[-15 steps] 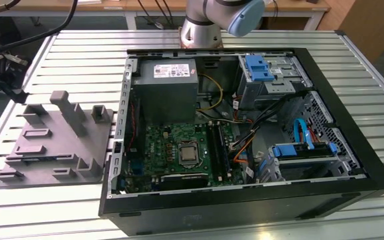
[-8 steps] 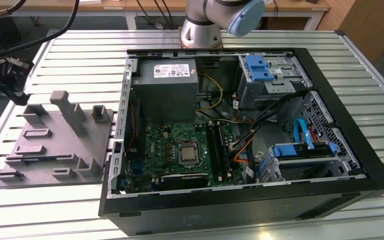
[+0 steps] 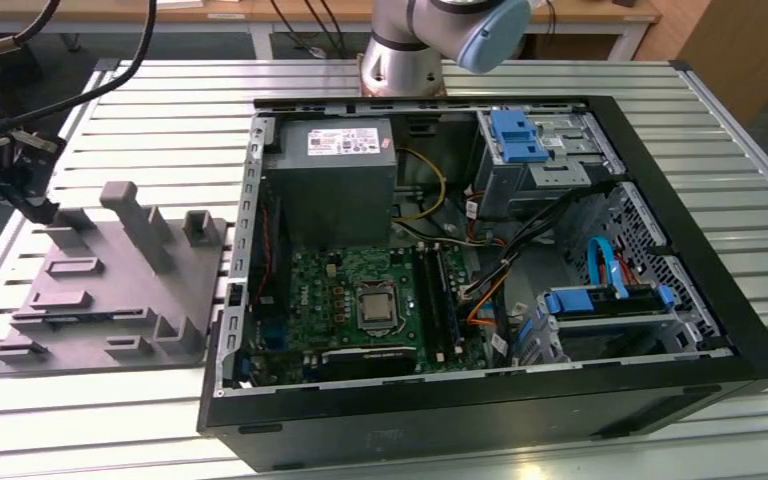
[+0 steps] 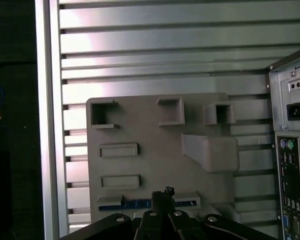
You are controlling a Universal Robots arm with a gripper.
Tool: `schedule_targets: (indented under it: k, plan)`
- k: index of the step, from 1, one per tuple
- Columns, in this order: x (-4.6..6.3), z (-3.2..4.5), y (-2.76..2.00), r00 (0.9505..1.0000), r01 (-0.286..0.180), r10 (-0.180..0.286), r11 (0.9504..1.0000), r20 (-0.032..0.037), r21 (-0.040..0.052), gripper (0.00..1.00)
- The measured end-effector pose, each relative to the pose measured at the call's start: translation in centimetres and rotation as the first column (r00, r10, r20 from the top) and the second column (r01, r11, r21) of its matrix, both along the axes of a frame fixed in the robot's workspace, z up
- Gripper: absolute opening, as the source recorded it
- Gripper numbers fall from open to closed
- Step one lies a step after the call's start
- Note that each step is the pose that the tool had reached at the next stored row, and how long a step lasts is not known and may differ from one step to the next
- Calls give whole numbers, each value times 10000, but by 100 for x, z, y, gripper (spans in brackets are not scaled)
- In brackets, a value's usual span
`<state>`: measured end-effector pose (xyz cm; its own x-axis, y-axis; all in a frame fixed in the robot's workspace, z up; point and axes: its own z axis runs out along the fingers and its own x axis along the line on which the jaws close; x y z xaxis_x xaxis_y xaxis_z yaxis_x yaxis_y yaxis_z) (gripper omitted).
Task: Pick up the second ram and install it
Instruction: 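Reach for the second ram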
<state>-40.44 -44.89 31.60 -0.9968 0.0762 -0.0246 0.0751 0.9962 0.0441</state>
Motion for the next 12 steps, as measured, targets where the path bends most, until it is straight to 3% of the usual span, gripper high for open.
schedule_targets:
  k: [12]
  plan:
    - [-14,-172,-105,10000,0,0,10000,-1,-67,10]
